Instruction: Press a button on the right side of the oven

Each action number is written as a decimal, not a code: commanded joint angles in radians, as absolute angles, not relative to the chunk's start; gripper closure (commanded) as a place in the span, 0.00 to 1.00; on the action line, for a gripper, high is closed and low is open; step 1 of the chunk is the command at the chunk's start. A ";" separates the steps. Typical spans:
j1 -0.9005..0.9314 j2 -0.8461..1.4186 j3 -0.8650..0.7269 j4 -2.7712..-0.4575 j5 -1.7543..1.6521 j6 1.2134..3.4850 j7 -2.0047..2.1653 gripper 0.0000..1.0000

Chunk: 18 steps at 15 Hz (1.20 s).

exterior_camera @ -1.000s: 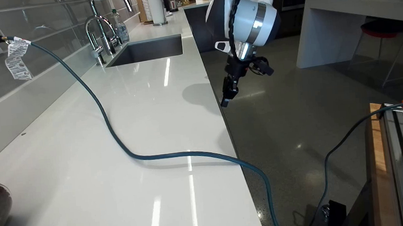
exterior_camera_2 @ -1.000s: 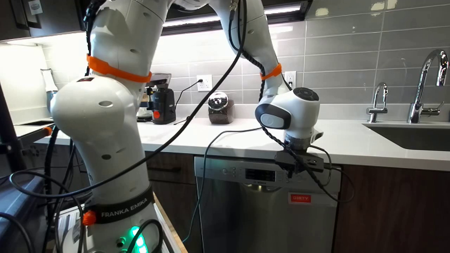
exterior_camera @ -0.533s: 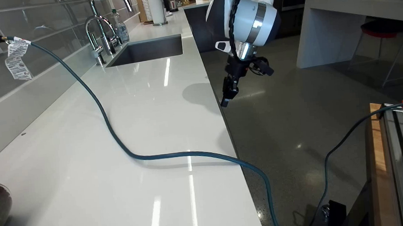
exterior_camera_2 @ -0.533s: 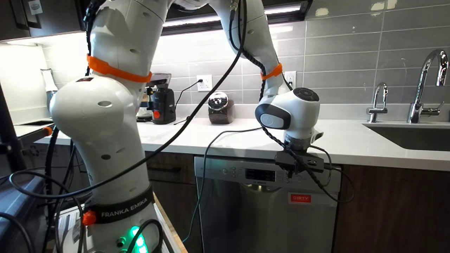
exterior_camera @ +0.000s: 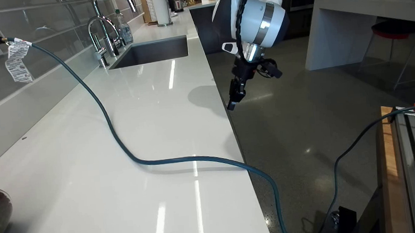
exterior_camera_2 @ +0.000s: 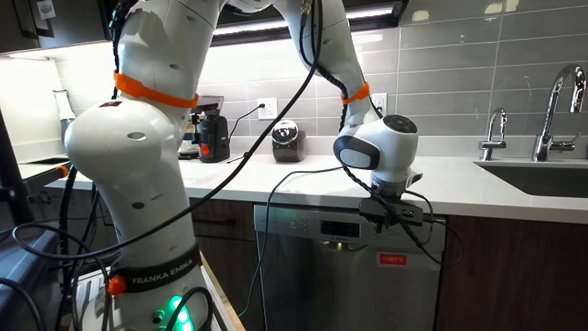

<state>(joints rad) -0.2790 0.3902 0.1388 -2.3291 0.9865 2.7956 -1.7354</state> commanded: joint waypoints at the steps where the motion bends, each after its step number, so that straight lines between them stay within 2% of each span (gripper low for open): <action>1: -0.288 0.406 0.161 -2.315 1.026 2.807 -1.770 1.00; 18: -0.276 0.387 0.143 -2.337 0.994 2.813 -1.749 1.00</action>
<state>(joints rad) -0.2791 0.3903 0.1386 -2.3293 0.9895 2.7956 -1.7365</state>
